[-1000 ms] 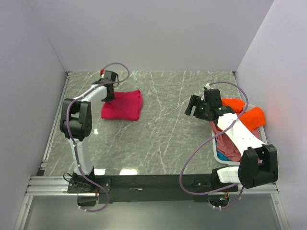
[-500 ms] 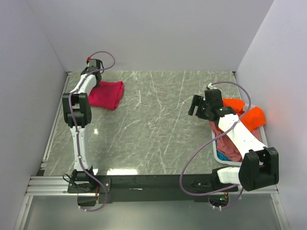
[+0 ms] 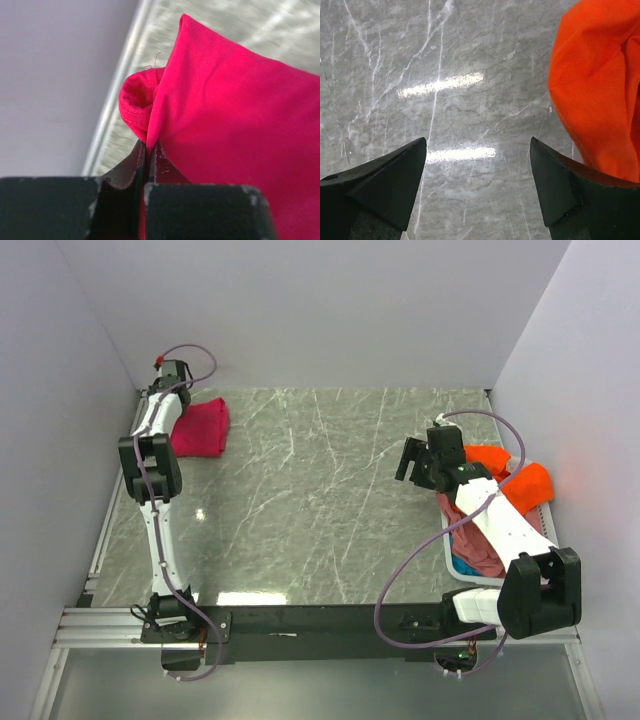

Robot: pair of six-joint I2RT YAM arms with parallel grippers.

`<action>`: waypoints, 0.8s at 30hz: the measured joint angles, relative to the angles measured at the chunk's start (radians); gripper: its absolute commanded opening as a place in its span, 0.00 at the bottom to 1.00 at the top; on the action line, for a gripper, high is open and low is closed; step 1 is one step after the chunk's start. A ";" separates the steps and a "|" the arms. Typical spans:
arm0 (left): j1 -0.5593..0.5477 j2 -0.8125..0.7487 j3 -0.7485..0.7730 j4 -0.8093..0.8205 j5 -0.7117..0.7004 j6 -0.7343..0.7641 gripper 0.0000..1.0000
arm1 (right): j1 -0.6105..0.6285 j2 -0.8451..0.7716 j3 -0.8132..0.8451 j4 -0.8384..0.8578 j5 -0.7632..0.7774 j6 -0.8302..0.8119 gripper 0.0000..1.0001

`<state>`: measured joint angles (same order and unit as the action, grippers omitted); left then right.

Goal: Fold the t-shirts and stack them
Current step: Neatly place the folded tshirt to the corner, then reset both grippers

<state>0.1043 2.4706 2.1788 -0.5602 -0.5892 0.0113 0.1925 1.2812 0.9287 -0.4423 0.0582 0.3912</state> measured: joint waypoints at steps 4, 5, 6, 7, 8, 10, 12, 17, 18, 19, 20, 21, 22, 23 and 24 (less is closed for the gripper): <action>0.019 0.011 0.045 0.016 -0.027 0.020 0.27 | 0.000 -0.001 0.000 0.000 0.003 0.000 0.90; 0.021 0.014 0.056 0.020 -0.033 0.029 0.31 | -0.001 -0.002 0.000 0.000 0.003 0.000 0.91; 0.021 0.014 0.062 0.024 -0.040 0.027 0.43 | -0.001 -0.002 0.000 0.000 0.004 0.000 0.91; 0.021 0.014 0.065 0.024 -0.047 0.032 0.53 | -0.001 -0.004 0.000 0.000 0.004 0.000 0.91; 0.021 0.014 0.071 0.024 -0.055 0.027 0.67 | -0.001 -0.006 0.000 0.000 0.004 0.000 0.91; 0.020 0.014 0.073 0.021 -0.062 0.024 0.99 | -0.001 -0.012 0.000 0.000 0.005 0.003 0.91; 0.019 0.013 0.073 0.014 -0.064 0.005 0.99 | -0.001 -0.022 0.000 -0.001 0.006 0.005 0.91; 0.011 -0.033 0.072 -0.052 -0.051 -0.062 0.99 | -0.001 -0.063 0.000 -0.001 0.005 0.015 0.92; 0.006 -0.064 0.064 -0.067 -0.041 -0.085 0.99 | -0.001 -0.073 0.000 -0.001 0.005 0.017 0.92; -0.001 -0.095 0.055 -0.081 -0.035 -0.106 0.99 | -0.001 -0.084 0.000 -0.001 0.005 0.020 0.92; -0.011 -0.147 0.037 -0.086 -0.024 -0.128 0.99 | -0.001 -0.094 0.000 -0.001 0.005 0.025 0.92; -0.026 -0.200 0.010 -0.084 -0.013 -0.147 0.99 | -0.001 -0.105 0.000 0.000 0.004 0.029 0.92; -0.047 -0.264 -0.026 -0.085 -0.007 -0.170 0.99 | -0.001 -0.113 0.000 0.000 0.004 0.031 0.92; -0.072 -0.328 -0.060 -0.082 0.002 -0.193 0.99 | -0.001 -0.124 0.000 0.001 0.003 0.034 0.92; -0.103 -0.406 -0.111 -0.065 0.023 -0.224 0.99 | -0.001 -0.136 0.000 0.003 0.002 0.036 0.92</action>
<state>0.0013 2.0647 2.0682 -0.6254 -0.5667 -0.2127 0.1917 1.1454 0.9283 -0.4393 0.0605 0.4274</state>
